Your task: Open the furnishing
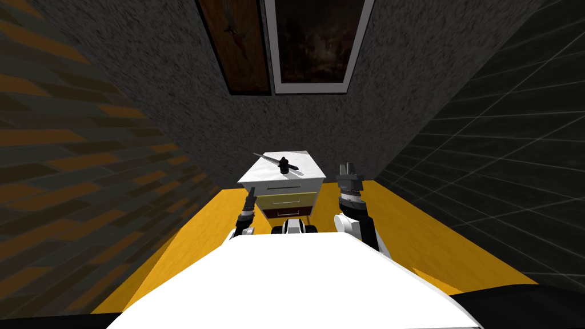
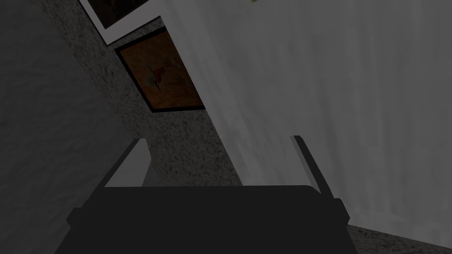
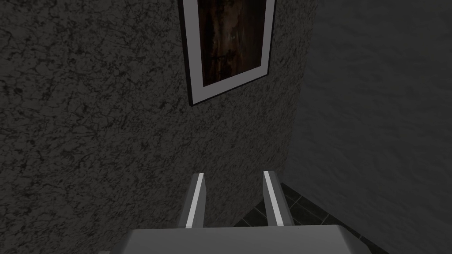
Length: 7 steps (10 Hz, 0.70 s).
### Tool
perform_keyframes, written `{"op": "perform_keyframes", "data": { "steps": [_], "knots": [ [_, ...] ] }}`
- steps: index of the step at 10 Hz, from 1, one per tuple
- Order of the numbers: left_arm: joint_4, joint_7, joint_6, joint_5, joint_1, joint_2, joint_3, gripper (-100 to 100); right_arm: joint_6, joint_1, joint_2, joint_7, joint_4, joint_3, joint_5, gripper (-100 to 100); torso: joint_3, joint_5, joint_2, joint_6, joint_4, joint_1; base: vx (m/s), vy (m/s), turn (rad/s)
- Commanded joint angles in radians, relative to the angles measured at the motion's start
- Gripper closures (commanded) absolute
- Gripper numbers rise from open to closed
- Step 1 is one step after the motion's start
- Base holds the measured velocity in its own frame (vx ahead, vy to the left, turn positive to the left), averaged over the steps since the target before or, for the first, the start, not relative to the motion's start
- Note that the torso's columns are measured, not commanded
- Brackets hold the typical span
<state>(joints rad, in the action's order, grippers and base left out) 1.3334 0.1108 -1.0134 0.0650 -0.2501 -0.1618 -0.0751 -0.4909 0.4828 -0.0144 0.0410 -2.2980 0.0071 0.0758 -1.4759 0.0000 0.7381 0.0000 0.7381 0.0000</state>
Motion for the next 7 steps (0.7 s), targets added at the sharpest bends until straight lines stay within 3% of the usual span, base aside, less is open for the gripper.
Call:
{"op": "perform_keyframes", "data": {
  "steps": [1, 7],
  "knots": [
    [-0.069, 0.006, -0.041, 0.003, 0.019, 0.008, -0.001, -100, 0.000, 0.000, 0.000, 0.000, 0.000, 0.000, 0.000, 0, -0.001, 0.000, -0.001, 0.000, 0.000, 0.000, 0.025, -0.030, 0.018],
    [-0.270, 0.018, -0.171, 0.011, 0.080, 0.033, -0.006, -100, 0.000, 0.000, 0.000, 0.000, 0.000, 0.000, 0.000, 0, 0.000, 0.000, 0.000, 0.000, 0.000, 0.001, 0.024, -0.037, 0.034]
  ]
}}
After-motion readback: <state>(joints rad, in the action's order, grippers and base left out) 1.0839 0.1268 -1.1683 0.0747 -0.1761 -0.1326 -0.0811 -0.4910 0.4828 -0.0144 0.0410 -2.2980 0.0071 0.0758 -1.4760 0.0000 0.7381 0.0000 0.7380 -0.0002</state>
